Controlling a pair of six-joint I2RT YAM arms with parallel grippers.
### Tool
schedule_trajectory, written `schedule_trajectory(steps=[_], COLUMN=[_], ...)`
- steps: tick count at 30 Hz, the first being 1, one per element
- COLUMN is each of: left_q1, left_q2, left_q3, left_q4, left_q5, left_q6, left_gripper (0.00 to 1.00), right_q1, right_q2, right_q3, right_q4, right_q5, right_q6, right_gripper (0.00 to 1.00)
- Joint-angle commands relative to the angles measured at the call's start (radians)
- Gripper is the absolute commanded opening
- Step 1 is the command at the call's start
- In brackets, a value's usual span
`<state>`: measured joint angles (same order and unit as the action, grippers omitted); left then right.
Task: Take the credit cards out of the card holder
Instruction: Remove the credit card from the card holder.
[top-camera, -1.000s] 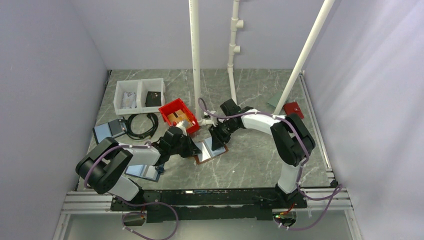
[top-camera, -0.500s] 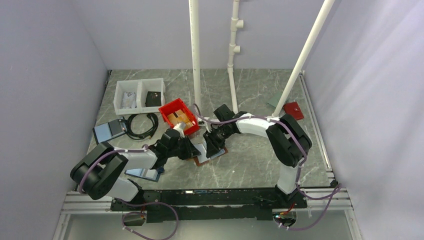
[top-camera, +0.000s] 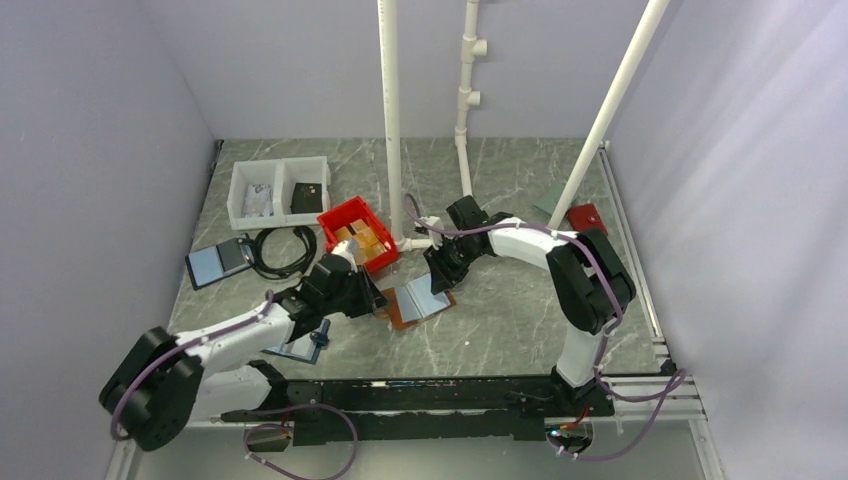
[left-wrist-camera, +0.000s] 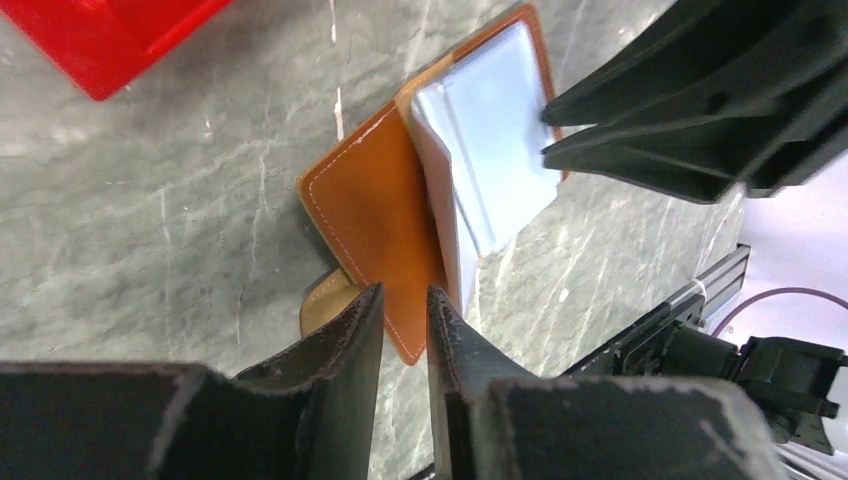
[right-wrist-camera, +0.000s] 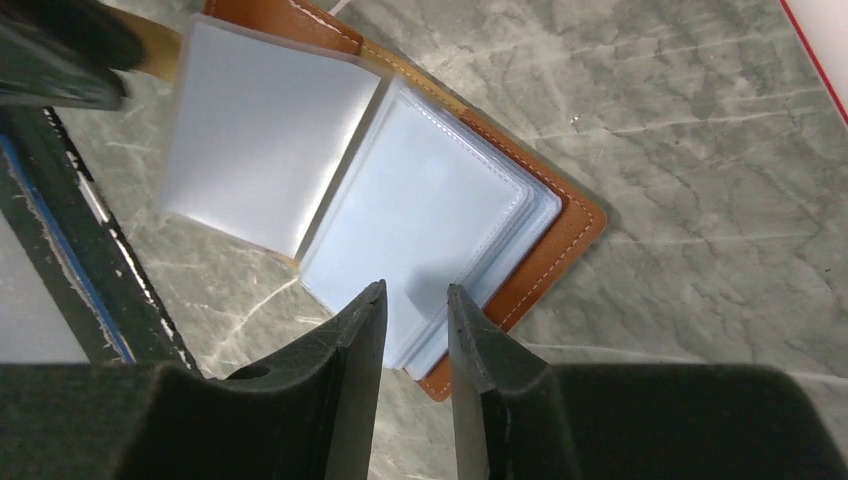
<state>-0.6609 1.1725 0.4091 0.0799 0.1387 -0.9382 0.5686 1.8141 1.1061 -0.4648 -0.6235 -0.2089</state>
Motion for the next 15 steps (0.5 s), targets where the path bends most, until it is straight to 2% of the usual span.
schedule_trajectory(steps=[1,4,8,11,15], left_q1=[-0.003,-0.003,-0.006,-0.018,-0.057], left_q2=[-0.144,-0.246,-0.286,-0.19,-0.003], left_q3=[0.099,0.126,0.118,0.109,0.169], left_q4=[-0.229,-0.246,-0.107,0.071,0.152], left_q5=[-0.095,-0.06,0.052,0.124,0.133], left_q6=[0.061,0.078,0.046,-0.001,0.003], left_gripper=[0.28,0.31,0.35,0.36,0.35], right_q1=[0.008,0.008,0.008,0.008,0.008], right_q2=[-0.023,-0.019,-0.015,-0.006,0.009], right_q3=[0.034,0.034,0.035,0.038,0.038], right_q4=[-0.018,-0.021,-0.023,-0.024,-0.028], right_q5=[0.048,0.049,0.05,0.045,0.027], right_q6=[-0.027,-0.027,-0.023,-0.017,-0.012], right_gripper=[0.32,0.32,0.33,0.33,0.33])
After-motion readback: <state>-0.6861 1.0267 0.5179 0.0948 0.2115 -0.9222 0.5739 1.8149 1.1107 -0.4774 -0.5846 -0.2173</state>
